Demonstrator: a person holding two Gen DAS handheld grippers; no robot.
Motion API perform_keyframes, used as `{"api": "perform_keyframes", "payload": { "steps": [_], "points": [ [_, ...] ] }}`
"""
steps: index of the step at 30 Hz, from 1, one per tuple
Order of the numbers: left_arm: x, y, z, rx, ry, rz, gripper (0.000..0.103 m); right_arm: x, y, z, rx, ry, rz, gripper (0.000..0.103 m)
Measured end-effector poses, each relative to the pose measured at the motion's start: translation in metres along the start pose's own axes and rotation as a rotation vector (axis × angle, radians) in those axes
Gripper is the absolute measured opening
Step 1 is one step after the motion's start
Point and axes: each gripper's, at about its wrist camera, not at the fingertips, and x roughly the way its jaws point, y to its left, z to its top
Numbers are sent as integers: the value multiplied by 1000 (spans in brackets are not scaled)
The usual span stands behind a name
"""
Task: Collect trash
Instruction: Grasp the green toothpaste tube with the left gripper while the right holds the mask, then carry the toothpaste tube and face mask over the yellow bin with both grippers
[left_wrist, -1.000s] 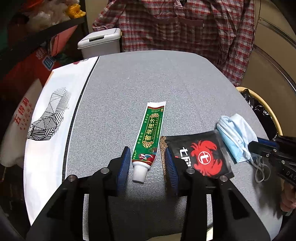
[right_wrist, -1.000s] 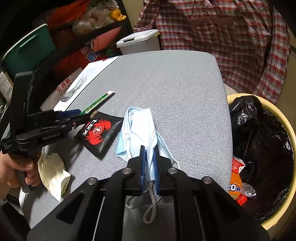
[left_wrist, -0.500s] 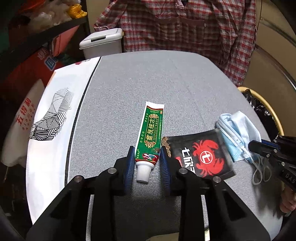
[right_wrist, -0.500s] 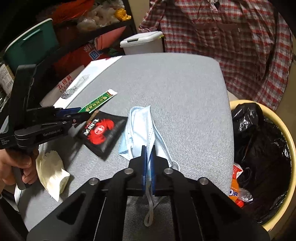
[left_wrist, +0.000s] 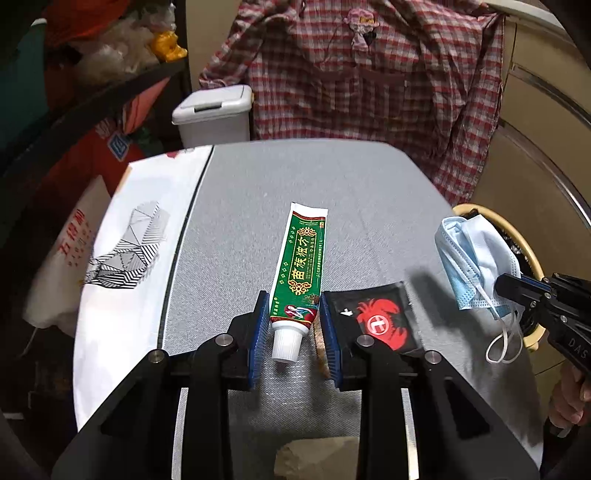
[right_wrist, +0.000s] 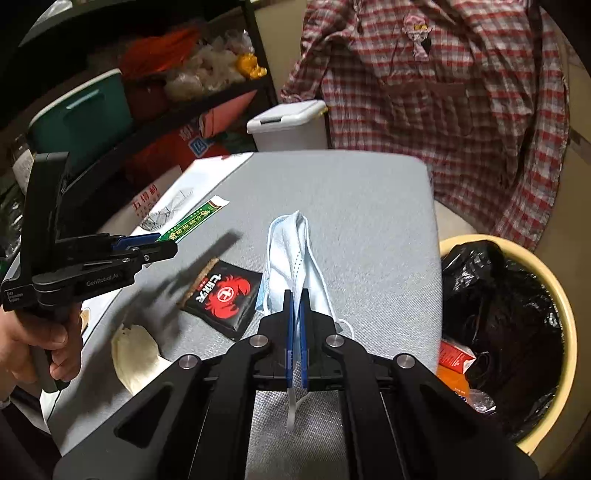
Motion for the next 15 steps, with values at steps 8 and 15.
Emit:
{"api": "perform_keyframes", "payload": {
  "steps": [8,15],
  "points": [
    [-34,-18,2,-22,-79,3,28,-35,-4,0,14,-77,-15,3],
    [-56,-31,1,-33,-126,1,28,-63,-16,-3,42,-135,-33,3]
  ]
}}
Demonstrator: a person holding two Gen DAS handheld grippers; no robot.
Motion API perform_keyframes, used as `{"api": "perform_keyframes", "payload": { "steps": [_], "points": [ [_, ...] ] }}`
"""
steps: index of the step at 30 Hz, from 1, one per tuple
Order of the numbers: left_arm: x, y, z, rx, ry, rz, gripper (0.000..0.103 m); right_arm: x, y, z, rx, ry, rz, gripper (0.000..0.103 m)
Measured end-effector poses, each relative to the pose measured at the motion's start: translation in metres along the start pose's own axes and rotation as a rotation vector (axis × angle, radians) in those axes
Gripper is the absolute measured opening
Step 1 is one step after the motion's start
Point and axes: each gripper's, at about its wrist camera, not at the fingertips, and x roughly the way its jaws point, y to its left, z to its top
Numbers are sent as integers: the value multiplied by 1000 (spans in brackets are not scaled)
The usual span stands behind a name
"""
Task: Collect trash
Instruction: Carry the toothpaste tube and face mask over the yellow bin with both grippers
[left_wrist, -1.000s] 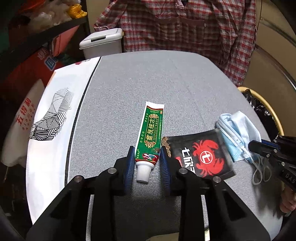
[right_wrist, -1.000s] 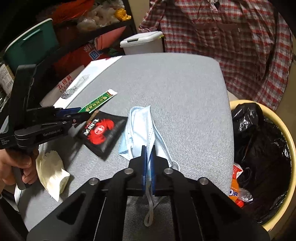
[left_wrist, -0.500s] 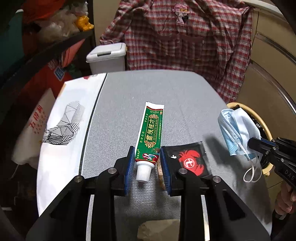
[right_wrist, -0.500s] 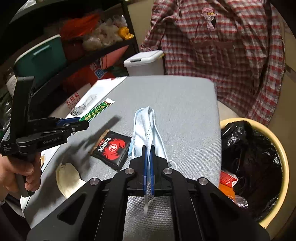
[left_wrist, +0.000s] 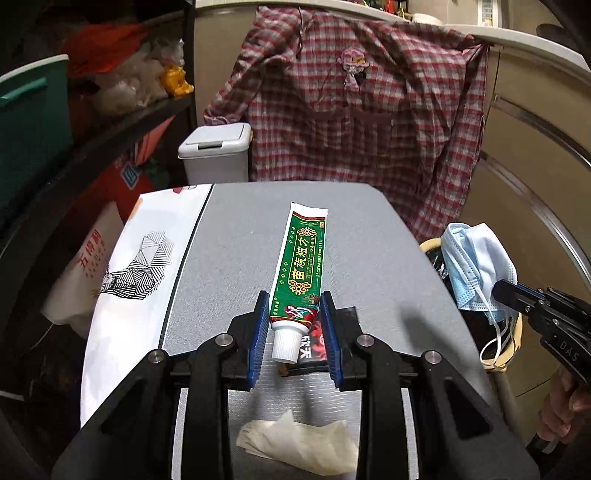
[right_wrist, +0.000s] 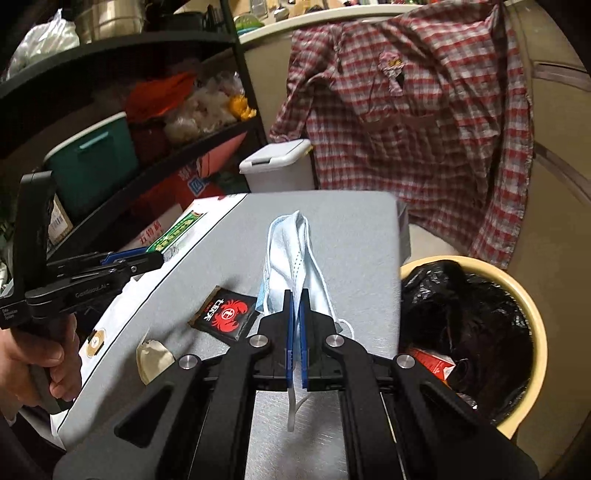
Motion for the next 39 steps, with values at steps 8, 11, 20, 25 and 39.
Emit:
{"api": "perform_keyframes", "payload": {
  "steps": [8,11,20,25,39],
  "points": [
    [-16,-16,2,-18,-32,3,28,-24,-19,2,39,-54,-30,3],
    [-20,-24,4,-20,-44,0,28,-32,-27,2,54,-71,-43,3],
    [-25,-52,10,-21,-76,-24,28,-50,-55,2,96,-110,-86,3],
    [-23,-67,13,-19,-87,-41,28,-58,-72,2,116,-126,-108,3],
    [-15,-105,22,-8,-101,-84,28,-77,-109,8,157,-178,-177,3]
  ]
}}
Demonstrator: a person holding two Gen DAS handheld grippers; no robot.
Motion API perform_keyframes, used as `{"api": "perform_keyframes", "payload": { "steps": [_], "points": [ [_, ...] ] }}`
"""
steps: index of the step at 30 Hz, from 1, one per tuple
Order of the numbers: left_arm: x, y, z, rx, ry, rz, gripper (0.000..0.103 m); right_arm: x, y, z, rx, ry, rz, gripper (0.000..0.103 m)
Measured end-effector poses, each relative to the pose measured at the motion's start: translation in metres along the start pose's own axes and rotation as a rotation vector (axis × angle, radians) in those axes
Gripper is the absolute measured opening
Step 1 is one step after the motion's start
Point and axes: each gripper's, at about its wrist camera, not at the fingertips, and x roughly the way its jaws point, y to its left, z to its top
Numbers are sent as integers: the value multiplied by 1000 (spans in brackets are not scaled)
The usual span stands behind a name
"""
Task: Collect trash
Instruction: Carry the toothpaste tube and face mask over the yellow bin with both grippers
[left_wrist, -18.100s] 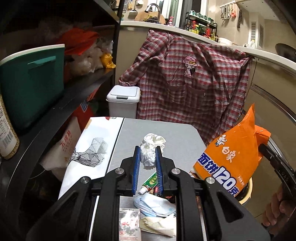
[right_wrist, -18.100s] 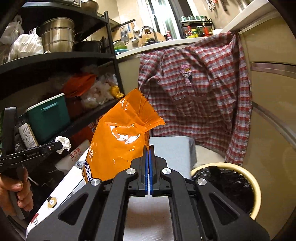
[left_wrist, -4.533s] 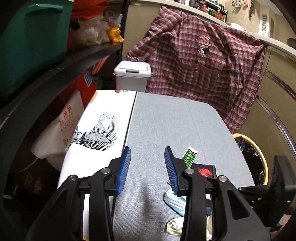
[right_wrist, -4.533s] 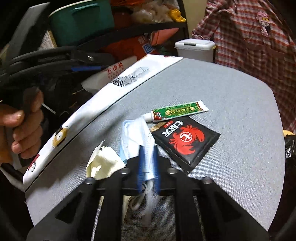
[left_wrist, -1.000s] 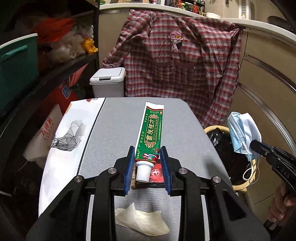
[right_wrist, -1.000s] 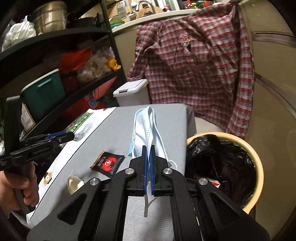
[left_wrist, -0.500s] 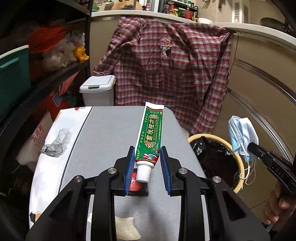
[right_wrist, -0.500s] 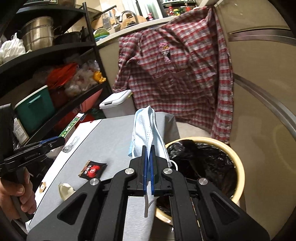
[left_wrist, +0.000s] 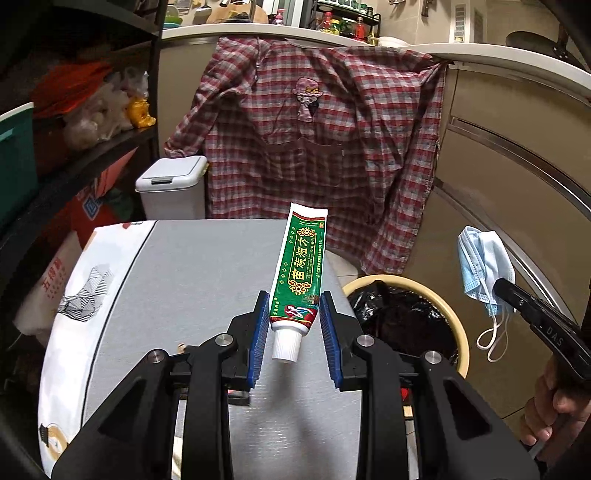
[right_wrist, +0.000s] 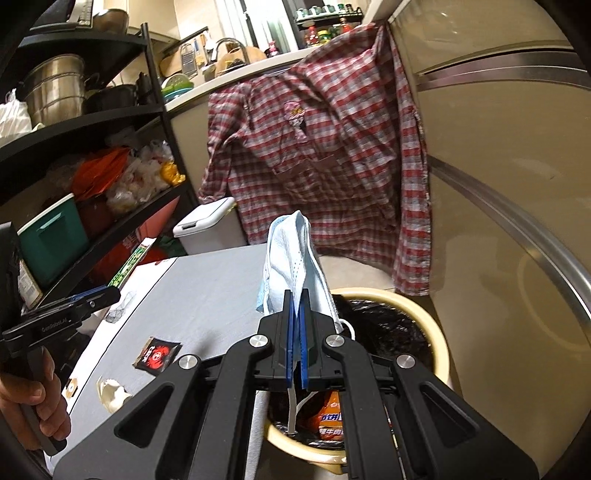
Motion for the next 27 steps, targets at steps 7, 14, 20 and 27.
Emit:
{"api": "perform_keyframes", "payload": {
  "steps": [7,14,20,27],
  "points": [
    [7,-16,3,4,-3,-27,28,-3,-19,5,10,-16,-43,3],
    [16,-31,5,10,0,-48,28,-4,-29,5,4,-20,-69,3],
    [20,-41,7,15,0,-67,28,-3,-34,6,-3,-20,-87,3],
    [30,-55,8,15,16,-91,28,-1,-37,5,-1,-12,-97,3]
  ]
}}
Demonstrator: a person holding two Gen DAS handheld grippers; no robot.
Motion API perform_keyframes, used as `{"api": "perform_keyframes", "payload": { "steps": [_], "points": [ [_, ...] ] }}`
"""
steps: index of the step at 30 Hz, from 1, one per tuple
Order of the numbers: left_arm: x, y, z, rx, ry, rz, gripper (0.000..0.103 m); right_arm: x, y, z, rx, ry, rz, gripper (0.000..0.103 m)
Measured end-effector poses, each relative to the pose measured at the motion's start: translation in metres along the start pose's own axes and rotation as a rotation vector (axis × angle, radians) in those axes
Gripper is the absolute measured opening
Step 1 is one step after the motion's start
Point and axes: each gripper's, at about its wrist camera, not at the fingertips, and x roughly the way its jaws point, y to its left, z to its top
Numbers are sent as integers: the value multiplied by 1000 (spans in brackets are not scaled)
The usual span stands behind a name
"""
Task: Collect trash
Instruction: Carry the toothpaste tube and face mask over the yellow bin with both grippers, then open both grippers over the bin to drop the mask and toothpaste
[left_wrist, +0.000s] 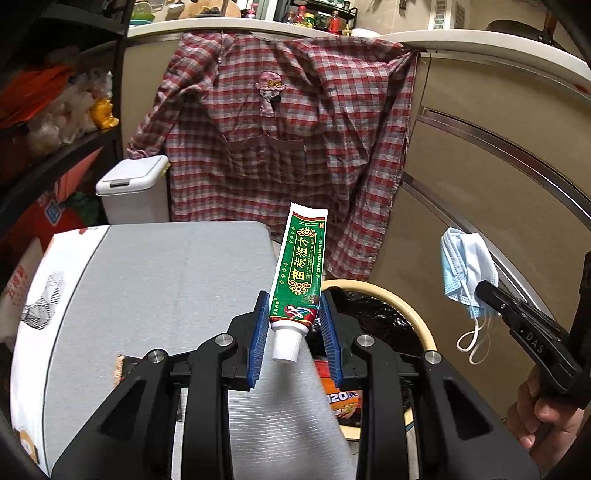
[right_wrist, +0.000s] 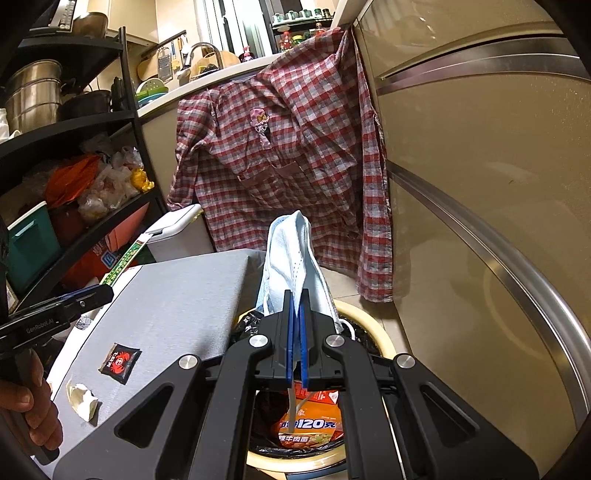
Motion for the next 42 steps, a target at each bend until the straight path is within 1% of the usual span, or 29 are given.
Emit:
{"api": "perform_keyframes", "payload": {
  "steps": [11,13,16,18,19,20,21,29,35,42],
  "points": [
    [20,-27,-4,32,33,-47,28,8,-6,0,9,28,-12,3],
    [24,-31,-5,38,39,-56,28,11,-7,0,6,37,-10,5],
    [28,-39,-5,49,56,-96,28,17,-6,-3,3,66,-7,11],
    [29,-42,-4,58,55,-114,30,19,-6,-3,-1,68,-10,19],
    [28,-43,-4,63,47,-117,38,20,-6,-3,-2,70,-11,22],
    [27,-44,-4,65,41,-124,42,20,-6,-3,-1,70,-12,28],
    [26,-45,-3,65,36,-130,44,20,-6,-3,1,67,-13,33],
    [24,-40,-3,49,35,-127,44,20,-4,-4,-8,64,-11,34],
    [19,-35,-1,47,27,-118,41,18,-2,-6,-10,54,-11,34],
    [1,-10,-5,49,9,-90,38,15,6,-9,-29,39,0,34]
  ]
}}
